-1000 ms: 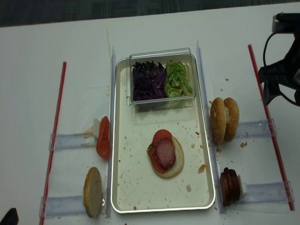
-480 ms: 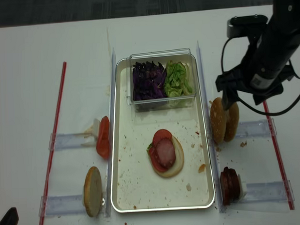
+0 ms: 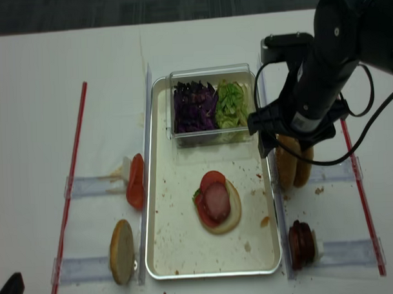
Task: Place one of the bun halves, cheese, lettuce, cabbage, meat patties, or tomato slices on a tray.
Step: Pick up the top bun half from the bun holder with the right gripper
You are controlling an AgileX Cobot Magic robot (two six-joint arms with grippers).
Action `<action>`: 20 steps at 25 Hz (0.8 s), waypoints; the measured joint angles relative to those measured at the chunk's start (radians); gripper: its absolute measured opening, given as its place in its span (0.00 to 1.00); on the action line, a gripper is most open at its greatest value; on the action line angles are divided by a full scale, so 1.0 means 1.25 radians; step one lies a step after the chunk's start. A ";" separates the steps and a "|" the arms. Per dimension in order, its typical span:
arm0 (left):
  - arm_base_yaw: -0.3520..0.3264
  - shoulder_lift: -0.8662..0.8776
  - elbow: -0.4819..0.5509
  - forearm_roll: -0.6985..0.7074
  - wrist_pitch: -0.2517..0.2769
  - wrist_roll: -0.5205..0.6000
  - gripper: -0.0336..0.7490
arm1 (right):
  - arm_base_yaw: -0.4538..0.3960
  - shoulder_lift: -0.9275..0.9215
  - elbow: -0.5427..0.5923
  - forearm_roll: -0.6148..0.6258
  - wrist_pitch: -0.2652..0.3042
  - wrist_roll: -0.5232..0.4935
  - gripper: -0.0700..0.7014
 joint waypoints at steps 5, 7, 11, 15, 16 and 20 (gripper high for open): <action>0.000 0.000 0.000 0.000 0.000 0.000 0.65 | 0.000 0.038 0.000 0.007 -0.003 0.001 0.88; 0.000 0.000 0.000 0.000 0.000 0.000 0.65 | 0.000 0.046 0.000 0.011 -0.009 0.000 0.88; 0.000 0.000 0.000 0.000 0.000 0.000 0.65 | 0.000 0.057 0.000 0.035 -0.029 -0.018 0.88; 0.000 0.000 0.000 0.000 0.000 0.000 0.65 | 0.000 0.077 -0.002 0.037 -0.033 -0.027 0.88; 0.000 0.000 0.000 0.000 0.000 0.000 0.65 | 0.000 0.084 -0.002 0.037 -0.034 -0.028 0.88; 0.000 -0.002 0.000 0.000 0.000 0.000 0.65 | 0.000 0.104 -0.007 0.037 -0.035 -0.030 0.83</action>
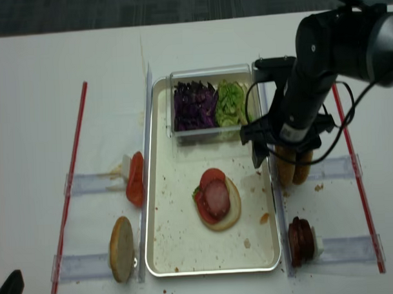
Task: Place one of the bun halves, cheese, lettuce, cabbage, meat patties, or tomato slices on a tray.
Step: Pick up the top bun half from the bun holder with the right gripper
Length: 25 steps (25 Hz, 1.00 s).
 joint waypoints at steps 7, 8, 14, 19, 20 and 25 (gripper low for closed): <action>0.000 0.000 0.000 0.000 0.000 0.000 0.65 | 0.000 0.009 0.000 -0.027 0.001 0.000 0.53; 0.000 0.000 0.000 0.000 0.000 0.000 0.65 | 0.000 0.009 0.000 -0.033 0.002 0.000 0.48; 0.000 0.000 0.000 0.000 0.000 0.000 0.65 | 0.000 0.009 0.000 -0.043 0.006 0.002 0.33; 0.000 0.000 0.000 0.000 0.000 0.000 0.65 | 0.000 0.009 0.000 -0.043 0.008 0.002 0.32; 0.000 0.000 0.000 0.000 0.000 0.000 0.65 | 0.000 0.009 0.000 -0.043 0.008 0.002 0.32; 0.000 0.000 0.000 0.000 0.000 0.000 0.65 | 0.000 -0.002 0.000 -0.043 0.016 -0.001 0.32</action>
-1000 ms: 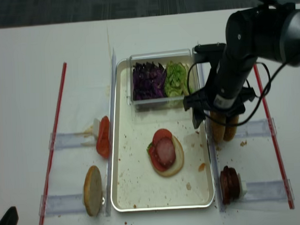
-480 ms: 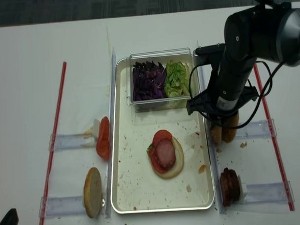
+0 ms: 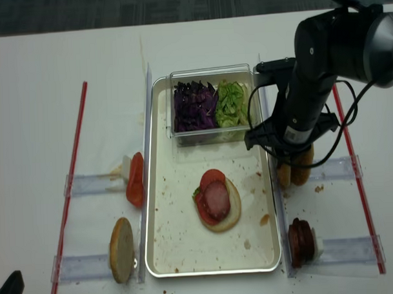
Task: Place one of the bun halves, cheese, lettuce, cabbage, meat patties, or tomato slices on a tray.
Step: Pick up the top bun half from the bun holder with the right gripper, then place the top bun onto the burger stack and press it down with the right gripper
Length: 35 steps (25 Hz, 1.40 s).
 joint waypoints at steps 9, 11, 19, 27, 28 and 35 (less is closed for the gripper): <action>0.000 0.000 0.000 0.000 0.000 0.000 0.65 | 0.000 -0.025 -0.070 0.012 0.074 -0.006 0.31; 0.000 0.000 0.000 0.000 0.000 0.000 0.65 | 0.000 -0.026 -0.074 0.012 0.084 -0.007 0.31; 0.000 0.000 0.000 0.000 0.000 0.000 0.65 | 0.000 -0.028 -0.074 0.179 0.128 -0.143 0.31; 0.000 0.000 0.000 0.000 0.000 0.000 0.65 | 0.000 -0.028 -0.074 0.512 0.205 -0.387 0.31; 0.000 0.000 0.000 0.000 0.000 0.000 0.65 | 0.000 -0.028 -0.074 0.544 0.208 -0.413 0.31; 0.000 0.000 0.000 0.000 0.000 0.000 0.65 | 0.000 -0.028 -0.074 0.675 0.210 -0.541 0.31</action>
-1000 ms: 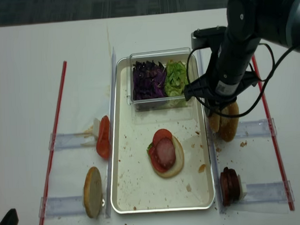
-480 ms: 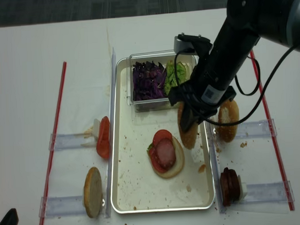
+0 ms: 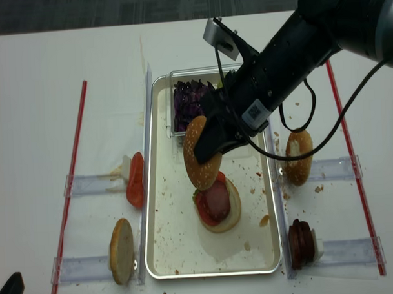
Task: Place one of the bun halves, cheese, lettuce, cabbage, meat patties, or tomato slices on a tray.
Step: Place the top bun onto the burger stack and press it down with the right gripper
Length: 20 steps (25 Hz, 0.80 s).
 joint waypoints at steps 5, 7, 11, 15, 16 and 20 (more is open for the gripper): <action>0.000 0.000 0.000 0.000 0.000 0.000 0.65 | 0.000 0.000 0.037 0.011 -0.002 -0.055 0.31; 0.000 0.000 0.000 0.000 0.000 0.000 0.65 | 0.000 0.000 0.065 0.030 -0.009 -0.088 0.31; 0.000 0.000 0.000 0.000 0.000 0.000 0.65 | 0.000 0.016 0.094 0.062 -0.010 -0.133 0.31; 0.000 0.000 0.000 0.000 0.000 0.000 0.65 | 0.000 0.065 0.096 0.074 -0.020 -0.157 0.31; 0.000 0.000 0.000 0.000 0.000 0.000 0.65 | 0.000 0.076 0.096 0.076 -0.023 -0.160 0.31; 0.000 0.000 0.000 0.000 0.000 0.000 0.65 | 0.000 0.112 0.096 0.078 -0.028 -0.166 0.31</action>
